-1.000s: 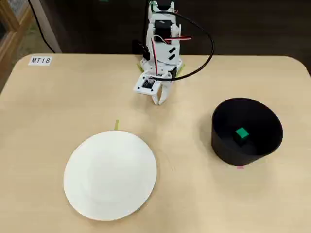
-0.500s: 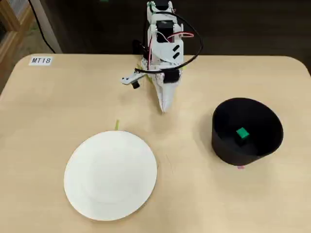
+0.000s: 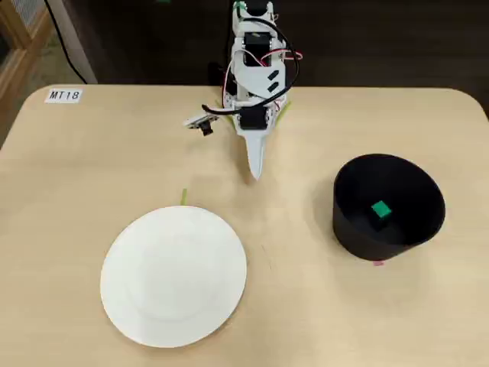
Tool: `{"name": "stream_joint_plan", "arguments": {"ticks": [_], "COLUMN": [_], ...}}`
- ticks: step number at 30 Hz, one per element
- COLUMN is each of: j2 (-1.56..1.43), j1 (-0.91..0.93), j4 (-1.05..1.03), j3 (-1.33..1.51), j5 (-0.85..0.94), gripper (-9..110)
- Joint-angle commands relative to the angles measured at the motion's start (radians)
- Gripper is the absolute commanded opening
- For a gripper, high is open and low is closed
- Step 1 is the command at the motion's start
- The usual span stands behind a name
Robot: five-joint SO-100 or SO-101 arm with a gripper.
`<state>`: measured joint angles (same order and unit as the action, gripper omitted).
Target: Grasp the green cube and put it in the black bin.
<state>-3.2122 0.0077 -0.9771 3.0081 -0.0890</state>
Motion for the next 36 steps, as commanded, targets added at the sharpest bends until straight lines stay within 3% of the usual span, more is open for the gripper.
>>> {"name": "stream_joint_plan", "arguments": {"ticks": [1,36], "j2": [0.006,0.006], "j1": [-0.005,-0.006], "j4": [0.017,0.069], "j3": [-0.028,-0.009], "j5": [-0.008,0.003], "gripper": [0,0]}}
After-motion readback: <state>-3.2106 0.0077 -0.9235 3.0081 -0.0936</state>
